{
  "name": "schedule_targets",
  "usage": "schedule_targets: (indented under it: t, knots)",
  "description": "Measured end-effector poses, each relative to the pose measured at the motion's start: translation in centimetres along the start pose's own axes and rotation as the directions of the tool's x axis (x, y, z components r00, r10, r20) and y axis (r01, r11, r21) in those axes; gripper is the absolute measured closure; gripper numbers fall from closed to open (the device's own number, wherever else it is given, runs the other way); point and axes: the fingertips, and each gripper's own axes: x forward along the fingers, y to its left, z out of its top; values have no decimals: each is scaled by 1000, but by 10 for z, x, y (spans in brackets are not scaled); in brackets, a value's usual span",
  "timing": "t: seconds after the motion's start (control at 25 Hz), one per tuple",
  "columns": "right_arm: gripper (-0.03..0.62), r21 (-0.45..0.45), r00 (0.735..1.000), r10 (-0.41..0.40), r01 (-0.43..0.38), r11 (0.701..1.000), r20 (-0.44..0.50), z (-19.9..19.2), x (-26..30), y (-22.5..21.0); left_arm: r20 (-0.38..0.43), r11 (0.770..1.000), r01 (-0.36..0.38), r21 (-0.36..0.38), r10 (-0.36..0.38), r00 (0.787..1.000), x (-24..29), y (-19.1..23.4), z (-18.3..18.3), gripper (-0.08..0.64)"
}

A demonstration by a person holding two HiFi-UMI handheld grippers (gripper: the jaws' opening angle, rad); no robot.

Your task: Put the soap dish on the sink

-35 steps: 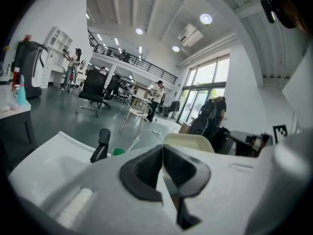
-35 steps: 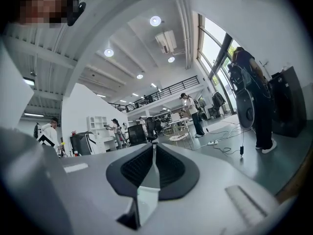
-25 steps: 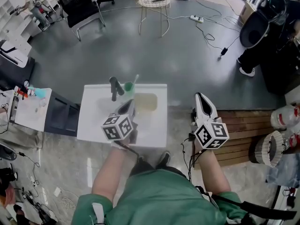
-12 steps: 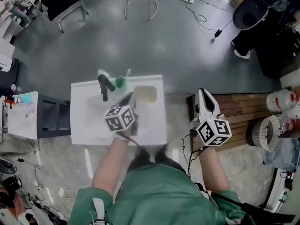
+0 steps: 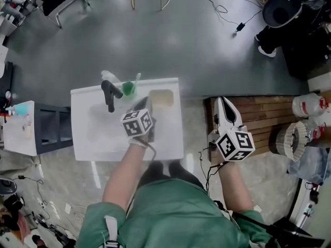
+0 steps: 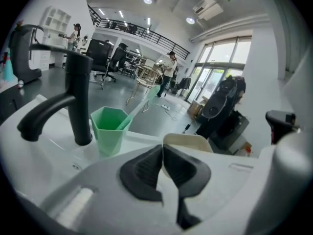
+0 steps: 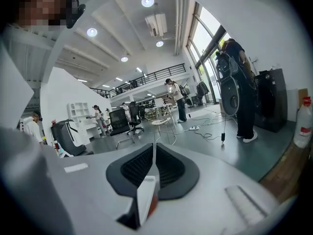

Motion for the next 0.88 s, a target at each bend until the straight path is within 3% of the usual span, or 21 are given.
schedule_targets:
  t: [0.44,0.88]
  knots:
    - [572,10,998,-41,42,999,-38,-13,16,-23,-84,998,-49,-33,46,995,62,17,-16,552]
    - [572,10,998,-46,47,999,-51,-16,19,-30,-118,995,-88,-55,81,990,80,26,-27,548]
